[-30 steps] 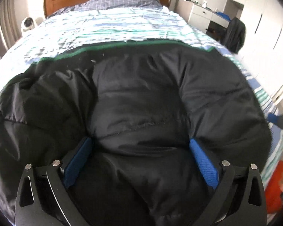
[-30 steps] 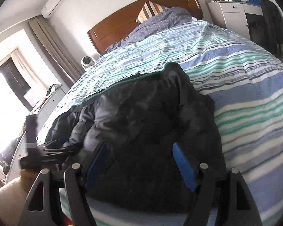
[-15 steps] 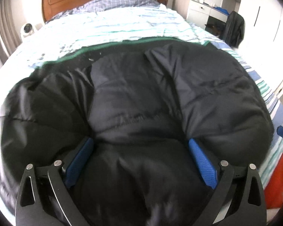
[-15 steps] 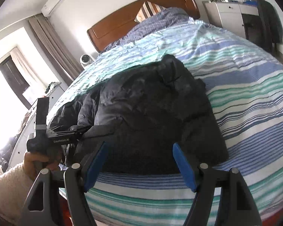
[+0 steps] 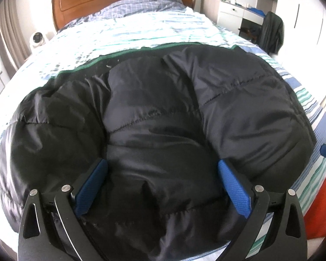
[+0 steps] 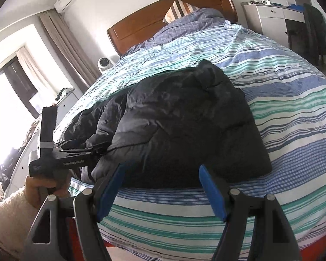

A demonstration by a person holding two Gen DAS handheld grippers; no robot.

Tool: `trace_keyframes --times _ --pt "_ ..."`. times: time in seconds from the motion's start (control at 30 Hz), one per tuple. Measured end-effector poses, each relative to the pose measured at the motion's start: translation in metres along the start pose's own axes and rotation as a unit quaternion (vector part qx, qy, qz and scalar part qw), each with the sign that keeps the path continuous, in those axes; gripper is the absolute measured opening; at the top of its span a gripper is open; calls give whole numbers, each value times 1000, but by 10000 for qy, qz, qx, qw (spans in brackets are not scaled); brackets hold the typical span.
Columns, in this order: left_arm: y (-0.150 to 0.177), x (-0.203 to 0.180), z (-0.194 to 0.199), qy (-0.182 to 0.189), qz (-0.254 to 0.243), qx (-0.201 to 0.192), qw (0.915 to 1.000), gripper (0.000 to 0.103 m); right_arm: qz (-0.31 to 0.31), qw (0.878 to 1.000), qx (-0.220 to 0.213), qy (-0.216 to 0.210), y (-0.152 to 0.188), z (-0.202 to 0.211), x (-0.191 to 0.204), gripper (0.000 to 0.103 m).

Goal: Fold large clothes

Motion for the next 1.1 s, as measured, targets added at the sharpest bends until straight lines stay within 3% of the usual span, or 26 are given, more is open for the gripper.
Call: trace_keyframes --times 0.23,0.37,0.43,0.53,0.63,0.73,0.83,0.87,1.07,1.1 --pt "14 -3 -16 -143 -193 -175 9996 102 -242 9996 123 29 7 -5 -9 74" --pt "3 7 0 89 -119 57 9999 101 -579 9980 196 134 11 0 -27 74" --pt "-5 13 16 139 -8 -34 9999 101 -888 9958 211 62 14 1 -40 81" --pt "-22 21 42 533 286 -381 9974 101 -1616 9863 235 -219 18 -6 -63 82" --pt "-34 21 53 1209 604 -566 9892 101 -2426 9671 345 -685 21 -26 -81 83" --pt "-31 1 41 1583 317 -334 9863 100 -2831 9553 343 -781 15 -43 -96 85" --pt "-14 -24 14 1858 -203 191 9822 94 -3034 9491 414 -739 11 -60 -103 87" --pt "-7 -29 -1 1917 -232 437 9802 94 -3072 9481 453 -685 10 -63 -105 87" --pt "0 -27 -24 2048 37 590 9770 102 -3578 9328 32 -438 7 -72 -106 92" --pt "1 -29 -25 1979 -65 597 9784 102 -3592 9320 -107 -478 5 -70 -106 77"
Point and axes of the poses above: each gripper's, at about its wrist camera, not at the fingertips, and z roughly against the way its jaws point, x to its left, y to its underside, the point moved 2 cm from there along -z, roughly the way its jaws point, and after that the axes turned 11 degrees about z, right-handed, at the moved point
